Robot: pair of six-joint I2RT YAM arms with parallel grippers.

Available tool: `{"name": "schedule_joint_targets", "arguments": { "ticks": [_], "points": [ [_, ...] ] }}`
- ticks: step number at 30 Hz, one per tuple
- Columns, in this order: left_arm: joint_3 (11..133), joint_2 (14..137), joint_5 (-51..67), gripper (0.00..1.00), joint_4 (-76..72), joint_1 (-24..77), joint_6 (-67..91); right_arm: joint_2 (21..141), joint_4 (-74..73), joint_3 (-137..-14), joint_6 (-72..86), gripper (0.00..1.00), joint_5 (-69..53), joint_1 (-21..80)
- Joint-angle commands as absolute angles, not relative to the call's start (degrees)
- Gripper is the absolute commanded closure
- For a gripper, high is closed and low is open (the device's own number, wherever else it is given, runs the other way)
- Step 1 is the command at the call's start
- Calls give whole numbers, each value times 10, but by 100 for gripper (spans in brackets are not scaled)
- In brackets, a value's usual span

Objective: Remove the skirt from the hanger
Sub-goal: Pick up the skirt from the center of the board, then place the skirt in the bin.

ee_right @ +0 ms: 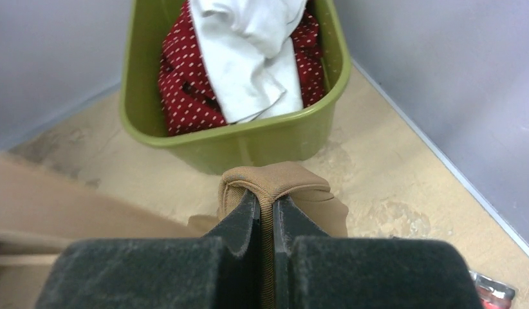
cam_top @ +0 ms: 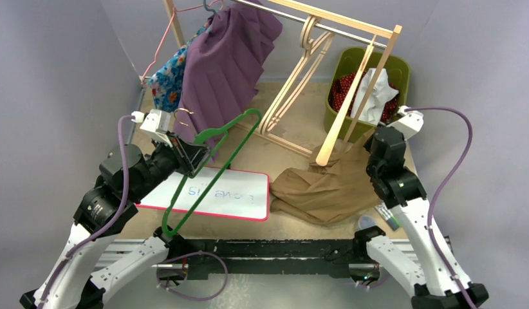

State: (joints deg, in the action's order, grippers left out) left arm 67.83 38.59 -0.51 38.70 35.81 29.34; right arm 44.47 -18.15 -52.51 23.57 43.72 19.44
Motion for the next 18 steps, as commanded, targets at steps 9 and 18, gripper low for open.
{"name": "schedule_joint_targets", "arguments": {
  "ticks": [9, 18],
  "points": [
    [694, 383, 29, 100, 350, 360, 300, 578, -109, -745, 220, 100, 175, -38],
    [724, 405, -9, 100, 365, 360, 283, 684, -91, -973, 188, 100, 163, -42]
  ]
}}
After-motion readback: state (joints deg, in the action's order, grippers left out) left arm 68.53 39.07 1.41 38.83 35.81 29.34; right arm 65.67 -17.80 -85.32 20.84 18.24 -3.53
